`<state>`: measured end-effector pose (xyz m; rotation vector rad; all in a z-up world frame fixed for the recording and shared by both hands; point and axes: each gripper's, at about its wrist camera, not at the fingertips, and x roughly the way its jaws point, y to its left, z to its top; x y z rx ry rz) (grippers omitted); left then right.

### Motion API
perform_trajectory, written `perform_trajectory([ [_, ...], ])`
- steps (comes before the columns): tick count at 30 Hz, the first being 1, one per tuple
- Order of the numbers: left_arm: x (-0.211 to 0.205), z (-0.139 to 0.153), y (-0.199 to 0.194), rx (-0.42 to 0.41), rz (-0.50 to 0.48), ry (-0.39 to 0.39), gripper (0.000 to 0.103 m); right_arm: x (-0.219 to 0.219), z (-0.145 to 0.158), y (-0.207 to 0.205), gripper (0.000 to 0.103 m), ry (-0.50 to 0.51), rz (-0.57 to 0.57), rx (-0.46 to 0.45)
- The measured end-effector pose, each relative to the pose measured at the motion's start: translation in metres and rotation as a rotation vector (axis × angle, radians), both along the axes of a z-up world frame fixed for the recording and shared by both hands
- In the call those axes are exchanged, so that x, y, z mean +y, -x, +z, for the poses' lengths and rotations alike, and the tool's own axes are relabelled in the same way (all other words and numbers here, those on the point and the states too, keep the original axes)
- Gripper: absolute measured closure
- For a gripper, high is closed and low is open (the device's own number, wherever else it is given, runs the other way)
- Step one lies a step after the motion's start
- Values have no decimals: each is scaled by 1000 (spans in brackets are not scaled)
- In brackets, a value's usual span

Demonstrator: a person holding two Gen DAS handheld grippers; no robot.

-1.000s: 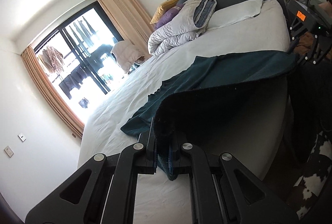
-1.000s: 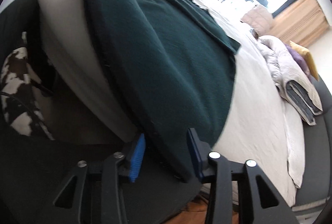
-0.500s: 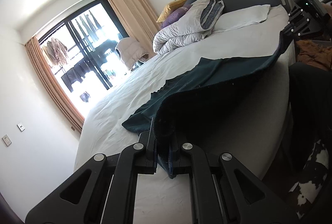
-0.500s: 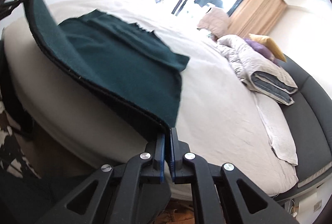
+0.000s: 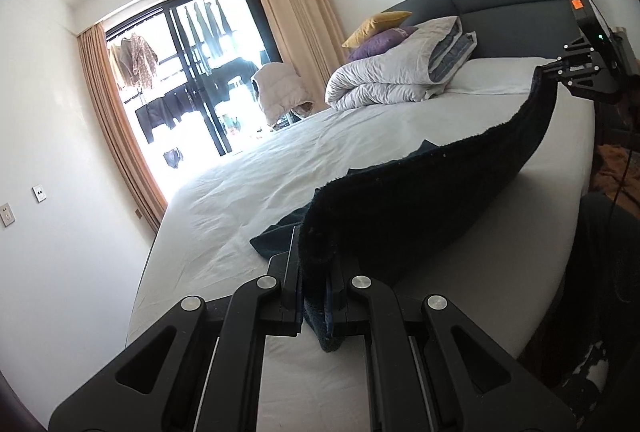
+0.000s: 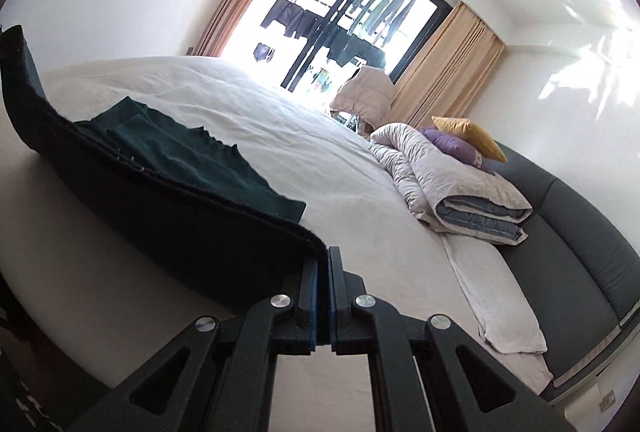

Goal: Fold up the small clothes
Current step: 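Carry the hem end over toward the collar with both grippers, then open them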

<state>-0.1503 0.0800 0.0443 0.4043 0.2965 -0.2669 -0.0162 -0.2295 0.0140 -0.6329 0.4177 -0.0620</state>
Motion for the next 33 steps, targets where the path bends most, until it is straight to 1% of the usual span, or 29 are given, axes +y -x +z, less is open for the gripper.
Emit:
perform_trajectory([
  [4, 8, 13, -34, 10, 43, 31, 97, 9, 9, -37, 99, 14, 14, -19],
  [8, 19, 19, -81, 51, 82, 51, 97, 13, 14, -87, 99, 4, 25, 0],
  [13, 37, 12, -154, 169, 113, 86, 97, 23, 4, -153, 99, 35, 46, 72],
  [15, 43, 6, -185, 217, 123, 81, 97, 26, -3, -182, 99, 39, 50, 110],
  [18, 54, -6, -230, 283, 144, 89, 97, 27, -17, -221, 99, 32, 48, 166],
  [22, 70, -36, -289, 403, 174, 98, 97, 26, -47, -268, 99, 24, 37, 265],
  [24, 77, -50, -314, 444, 188, 101, 97, 26, -63, -292, 99, 16, 29, 320],
  [26, 77, -62, -337, 473, 196, 106, 97, 25, -83, -309, 99, 16, 18, 364],
  [28, 78, -77, -358, 506, 199, 90, 97, 23, -99, -325, 99, 16, 5, 400],
  [30, 77, -91, -374, 530, 206, 88, 97, 22, -112, -341, 99, 23, -6, 428],
  [33, 67, -109, -389, 554, 222, 93, 96, 18, -126, -364, 99, -2, -30, 478],
])
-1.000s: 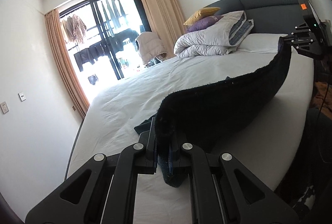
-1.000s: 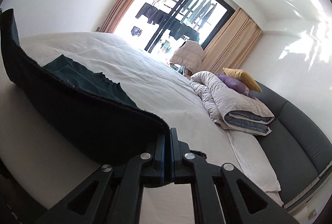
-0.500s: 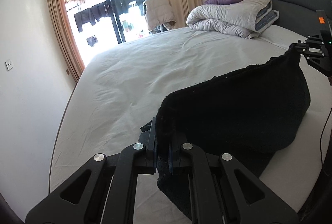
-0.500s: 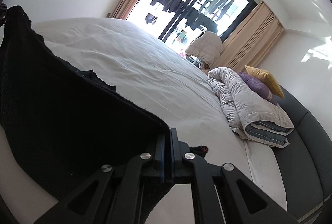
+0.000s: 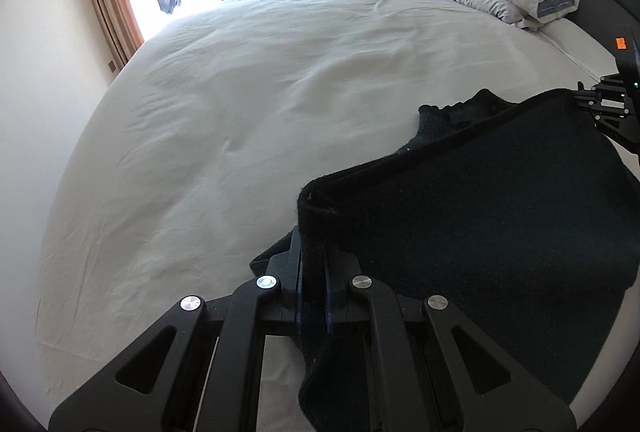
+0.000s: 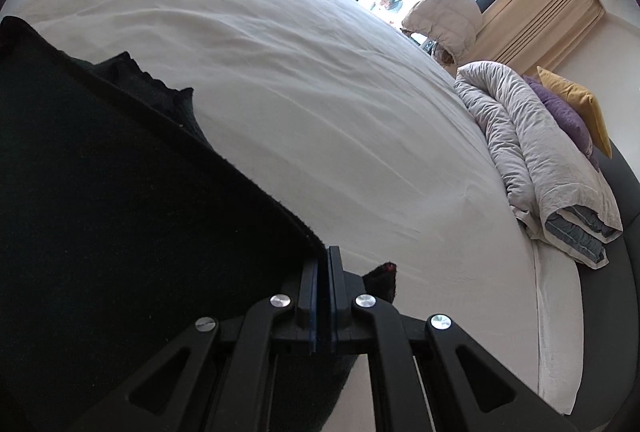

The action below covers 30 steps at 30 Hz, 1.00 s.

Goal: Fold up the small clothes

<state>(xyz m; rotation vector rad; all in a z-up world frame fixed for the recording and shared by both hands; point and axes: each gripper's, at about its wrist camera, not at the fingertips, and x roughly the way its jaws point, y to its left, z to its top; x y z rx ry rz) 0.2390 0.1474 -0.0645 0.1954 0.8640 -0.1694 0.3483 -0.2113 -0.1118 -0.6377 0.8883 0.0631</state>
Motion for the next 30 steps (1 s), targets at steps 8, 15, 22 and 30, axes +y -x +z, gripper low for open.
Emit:
perform_trajectory([
  [8, 21, -5, -20, 20, 66, 62, 60, -28, -1, -6, 48, -106, -148, -49],
  [15, 85, 35, 8, -34, 250, 242, 37, -73, 29, 33, 42, -368, -290, -72],
  [22, 67, 15, 48, 69, 215, 390, 37, -93, 35, 78, 41, -585, -314, -27],
  [30, 57, 3, 109, 102, 220, 506, 37, -138, 35, 132, 41, -889, -365, 22],
])
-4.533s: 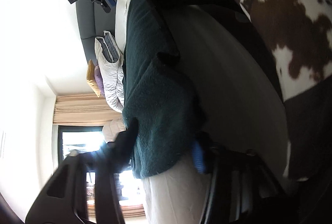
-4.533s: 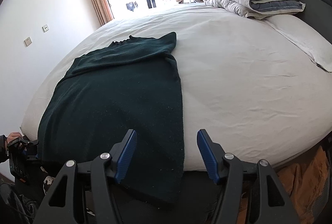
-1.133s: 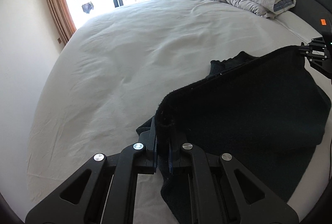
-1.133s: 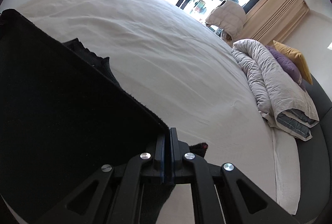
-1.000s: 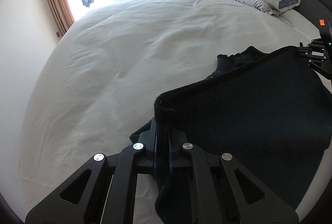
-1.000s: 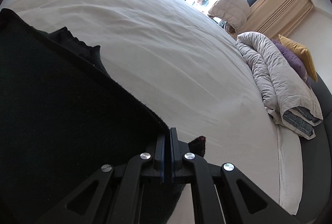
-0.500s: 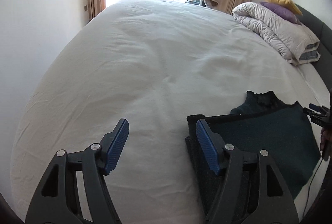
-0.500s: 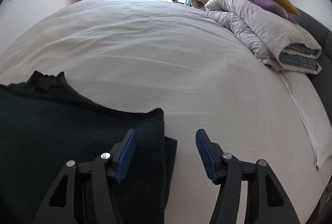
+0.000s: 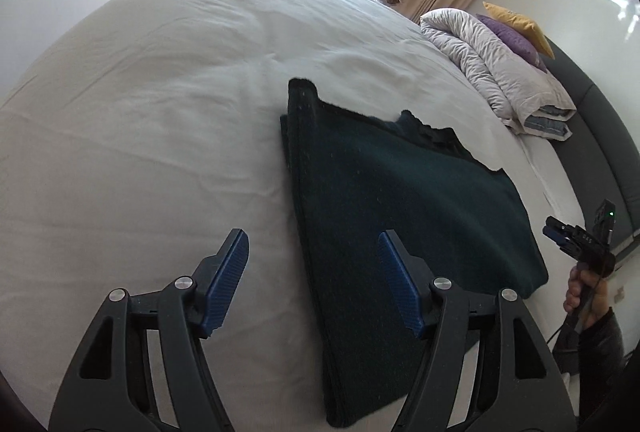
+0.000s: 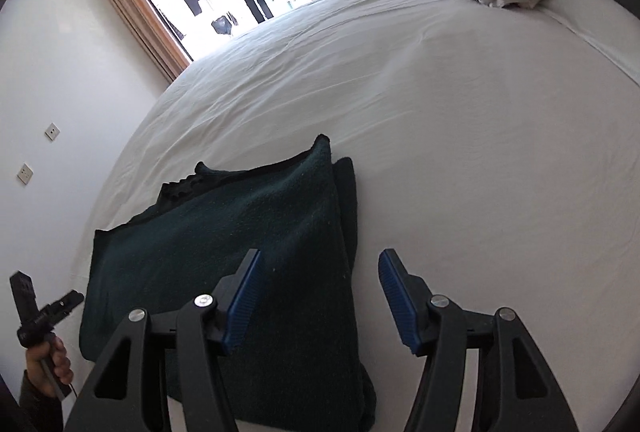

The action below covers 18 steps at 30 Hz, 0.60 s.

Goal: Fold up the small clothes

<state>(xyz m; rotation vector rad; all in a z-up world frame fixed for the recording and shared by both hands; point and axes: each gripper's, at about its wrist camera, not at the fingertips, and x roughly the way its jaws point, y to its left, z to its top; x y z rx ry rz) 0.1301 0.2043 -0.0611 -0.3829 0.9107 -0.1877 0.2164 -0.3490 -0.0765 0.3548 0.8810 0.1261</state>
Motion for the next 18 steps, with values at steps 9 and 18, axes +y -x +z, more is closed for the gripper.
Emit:
perform_trajectory([
  [9, -27, -26, 63, 26, -68, 56, 37, 11, -29, 22, 42, -30, 87, 87],
  [18, -36, -33, 65, 21, -88, 16, 39, 18, -31, 28, 77, -35, 128, 82],
])
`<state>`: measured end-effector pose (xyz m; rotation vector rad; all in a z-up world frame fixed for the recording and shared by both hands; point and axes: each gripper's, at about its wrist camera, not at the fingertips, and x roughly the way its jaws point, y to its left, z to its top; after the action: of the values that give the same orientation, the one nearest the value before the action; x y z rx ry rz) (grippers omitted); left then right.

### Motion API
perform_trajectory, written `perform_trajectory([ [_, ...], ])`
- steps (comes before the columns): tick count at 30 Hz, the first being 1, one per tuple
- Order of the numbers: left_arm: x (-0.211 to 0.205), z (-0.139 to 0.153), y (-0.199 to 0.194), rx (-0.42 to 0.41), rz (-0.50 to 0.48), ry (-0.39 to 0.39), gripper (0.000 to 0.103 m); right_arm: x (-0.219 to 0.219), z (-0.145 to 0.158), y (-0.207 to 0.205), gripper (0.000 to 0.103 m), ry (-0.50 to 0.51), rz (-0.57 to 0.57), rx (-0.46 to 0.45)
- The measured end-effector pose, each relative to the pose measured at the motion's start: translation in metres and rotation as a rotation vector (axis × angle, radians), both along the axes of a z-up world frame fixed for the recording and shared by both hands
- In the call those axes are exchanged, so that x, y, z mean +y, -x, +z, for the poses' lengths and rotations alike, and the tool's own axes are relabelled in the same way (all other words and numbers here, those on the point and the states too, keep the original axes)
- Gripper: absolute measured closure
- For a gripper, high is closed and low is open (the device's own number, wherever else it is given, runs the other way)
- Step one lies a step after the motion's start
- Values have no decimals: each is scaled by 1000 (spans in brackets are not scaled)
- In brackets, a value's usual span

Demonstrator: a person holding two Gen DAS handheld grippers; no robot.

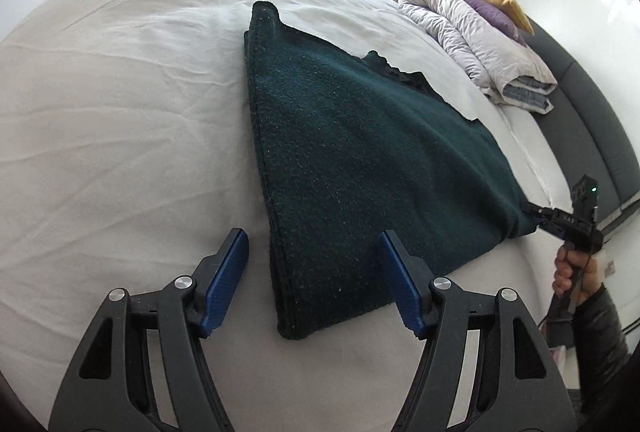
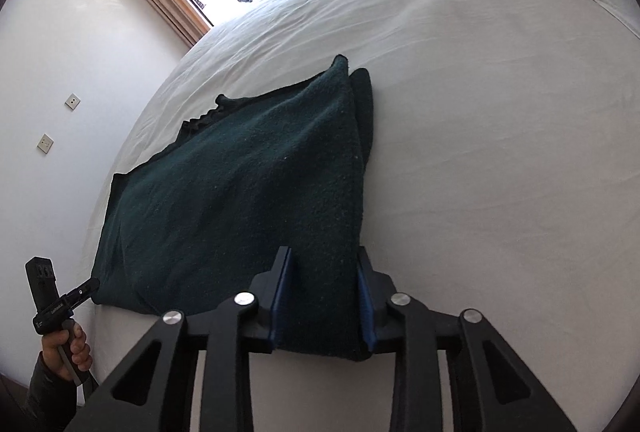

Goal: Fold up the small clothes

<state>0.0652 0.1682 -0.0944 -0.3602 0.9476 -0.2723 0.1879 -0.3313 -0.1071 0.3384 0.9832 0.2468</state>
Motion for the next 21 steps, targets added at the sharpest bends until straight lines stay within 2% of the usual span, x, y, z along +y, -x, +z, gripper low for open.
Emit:
perform_trajectory([
  [2, 2, 4, 2, -2, 8, -15, 46, -2, 1, 2, 78, -5, -6, -8],
  [6, 8, 6, 7, -2, 1, 21, 47, -6, -2, 5, 78, -36, -4, -10],
  [10, -1, 8, 10, -30, -31, -26, 46, -4, -3, 8, 78, -40, 5, -12],
  [13, 1, 9, 9, -36, -5, -30, 73, -4, -2, 10, 78, -38, 6, -17],
  [15, 3, 9, 8, -41, 6, -28, 81, -4, -2, 10, 78, -39, 9, -18],
  [17, 1, 8, 5, -36, 1, -59, 87, -2, -5, 9, 78, -21, 18, -2],
  [21, -6, 7, 3, -38, -8, -119, 92, 5, -11, 6, 92, 42, 27, 21],
])
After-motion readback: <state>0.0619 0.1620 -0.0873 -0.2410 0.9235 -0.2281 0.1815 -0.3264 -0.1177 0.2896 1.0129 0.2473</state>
